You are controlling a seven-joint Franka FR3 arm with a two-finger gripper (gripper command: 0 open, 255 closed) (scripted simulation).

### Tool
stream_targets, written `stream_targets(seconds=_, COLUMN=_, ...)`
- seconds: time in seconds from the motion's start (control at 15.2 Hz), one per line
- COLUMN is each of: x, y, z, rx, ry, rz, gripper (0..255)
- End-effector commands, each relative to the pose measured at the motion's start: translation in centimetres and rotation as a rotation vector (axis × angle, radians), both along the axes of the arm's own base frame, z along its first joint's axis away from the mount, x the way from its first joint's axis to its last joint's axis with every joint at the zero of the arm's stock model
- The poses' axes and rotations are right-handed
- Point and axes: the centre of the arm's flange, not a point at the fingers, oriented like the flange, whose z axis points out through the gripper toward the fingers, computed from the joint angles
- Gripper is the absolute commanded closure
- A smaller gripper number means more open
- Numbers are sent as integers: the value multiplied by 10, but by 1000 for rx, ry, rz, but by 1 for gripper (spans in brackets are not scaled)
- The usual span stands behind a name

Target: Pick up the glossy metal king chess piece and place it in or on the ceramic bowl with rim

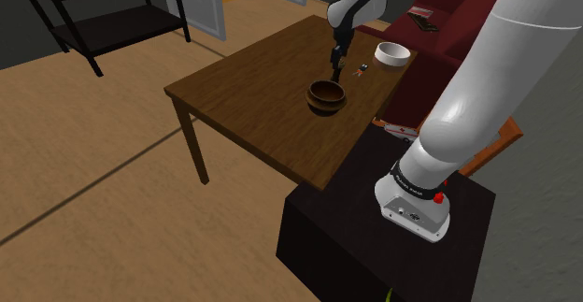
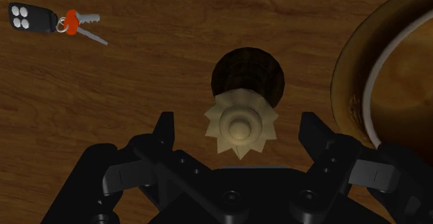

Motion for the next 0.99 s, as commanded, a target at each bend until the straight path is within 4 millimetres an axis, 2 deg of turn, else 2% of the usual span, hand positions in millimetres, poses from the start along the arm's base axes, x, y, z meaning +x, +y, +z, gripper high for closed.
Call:
stream_targets(seconds=0.0, x=0, y=0, z=0, rx=0, ry=0, rz=0, gripper=255)
stream_targets(seconds=0.59, x=0, y=0, z=0, rx=0, ry=0, rz=0, gripper=255)
stream_targets(seconds=0.92, x=0, y=0, z=26, rx=0, ry=0, rz=0, gripper=255)
